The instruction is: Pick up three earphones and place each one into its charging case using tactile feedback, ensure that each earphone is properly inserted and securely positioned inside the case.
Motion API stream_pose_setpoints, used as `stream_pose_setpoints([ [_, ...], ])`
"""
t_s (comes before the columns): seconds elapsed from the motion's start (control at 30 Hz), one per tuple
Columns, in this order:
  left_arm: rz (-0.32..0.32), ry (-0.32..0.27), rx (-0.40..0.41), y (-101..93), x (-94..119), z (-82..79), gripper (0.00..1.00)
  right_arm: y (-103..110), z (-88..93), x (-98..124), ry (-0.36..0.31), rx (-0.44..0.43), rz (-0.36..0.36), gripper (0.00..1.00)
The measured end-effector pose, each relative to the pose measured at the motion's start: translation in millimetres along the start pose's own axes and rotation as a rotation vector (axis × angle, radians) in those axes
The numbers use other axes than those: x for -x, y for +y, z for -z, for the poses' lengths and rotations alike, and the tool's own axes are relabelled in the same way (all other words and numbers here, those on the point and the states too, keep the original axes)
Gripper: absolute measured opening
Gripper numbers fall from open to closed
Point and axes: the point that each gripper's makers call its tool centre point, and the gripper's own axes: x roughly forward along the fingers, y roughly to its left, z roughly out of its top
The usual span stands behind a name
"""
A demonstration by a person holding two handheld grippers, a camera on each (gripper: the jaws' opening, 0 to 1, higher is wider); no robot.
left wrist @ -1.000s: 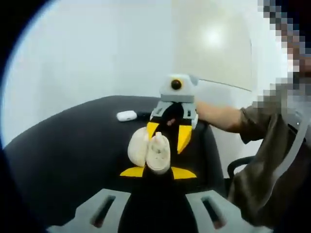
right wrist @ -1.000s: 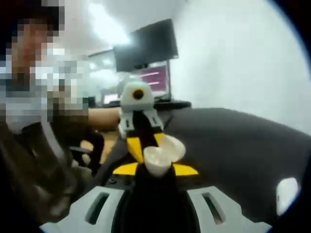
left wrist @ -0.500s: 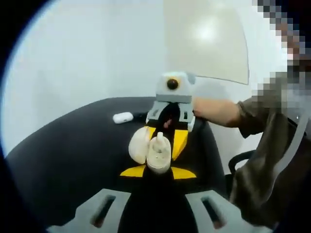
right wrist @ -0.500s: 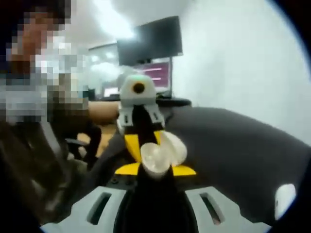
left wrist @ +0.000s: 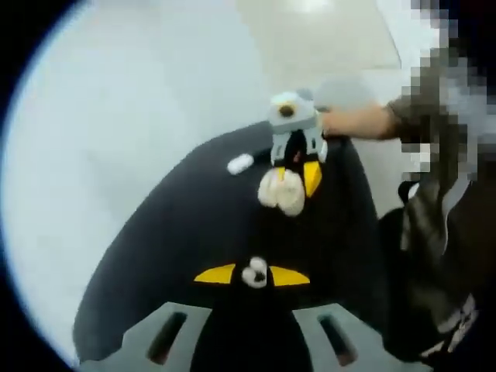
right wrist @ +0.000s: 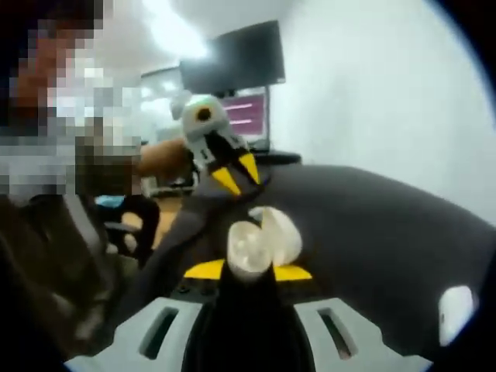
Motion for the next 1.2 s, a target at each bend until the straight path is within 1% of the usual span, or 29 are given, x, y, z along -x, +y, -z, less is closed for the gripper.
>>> stream_pose_setpoints([
  [0.07,0.019,0.029,-0.029,-5.1,-1,3.9,0.09,0,1.6,0,0.009,0.009,0.006,0.22],
  [0.2,0.017,0.067,-0.093,-8.0,-13,5.7,0.09,0,3.4,0,0.021,0.024,0.012,0.22],
  [0.3,0.026,0.086,-0.103,-8.9,-24,8.6,0.09,0,2.6,1,0.022,0.053,0.013,0.22],
  [0.37,0.032,0.082,-0.109,-10.2,-28,6.4,0.08,2,1.9,2,0.017,0.082,0.011,0.22],
  [0.4,0.035,0.043,-0.09,-11.3,-29,-1.7,0.08,1,1.8,2,0.017,0.083,0.011,0.22],
  [0.47,0.089,-0.05,-0.011,-21.0,-29,-20.0,0.09,1,1.5,2,0.015,0.079,0.01,0.22],
  [0.5,0.104,-0.082,0.02,-23.6,-29,-26.6,0.1,2,0.7,3,0.01,0.074,0.007,0.22],
  [0.53,0.097,-0.07,0.006,-22.7,-29,-25.8,0.1,2,0.2,3,0.007,0.068,0.001,0.22],
  [0.57,0.096,-0.076,0.003,-24.3,-30,-27.7,0.1,3,-0.7,3,0.002,0.061,-0.005,0.23],
  [0.6,0.099,-0.102,0.015,-25.5,-31,-32.4,0.09,4,-1.7,3,-0.004,0.056,-0.009,0.24],
  [0.63,0.109,-0.127,0.05,-28.1,-32,-37.3,0.09,4,-2.0,3,-0.006,0.055,-0.01,0.24],
  [0.7,0.169,-0.165,0.152,-37.8,-37,-45.2,0.11,4,-3.2,3,-0.013,0.067,-0.01,0.24],
  [0.77,0.225,-0.167,0.247,-43.8,-47,-47.2,0.18,5,-3.8,2,-0.016,0.086,-0.009,0.23],
  [0.83,0.256,-0.196,0.324,-43.9,-55,-51.5,0.23,5,-3.8,2,-0.013,0.146,-0.004,0.21],
  [0.87,0.269,-0.211,0.349,-43.7,-57,-54.0,0.26,6,-3.4,2,-0.012,0.163,-0.003,0.21],
  [0.93,0.291,-0.271,0.402,-38.6,-61,-63.6,0.25,9,-0.7,1,0.003,0.194,-0.007,0.21],
  [0.97,0.299,-0.296,0.42,-36.0,-63,-67.9,0.24,10,0.7,0,0.011,0.215,-0.011,0.21],
  [1.03,0.301,-0.286,0.418,-35.4,-67,-67.6,0.21,10,0.0,0,0.006,0.229,-0.011,0.21],
  [1.1,0.319,-0.282,0.401,-40.4,-68,-66.9,0.18,8,0.4,0,0.005,0.213,-0.012,0.21],
  [1.13,0.324,-0.282,0.401,-43.6,-68,-67.4,0.18,8,0.9,0,0.005,0.208,-0.012,0.21],
  [1.2,0.313,-0.291,0.372,-44.2,-68,-68.7,0.18,7,1.6,0,0.006,0.194,-0.016,0.21],
])
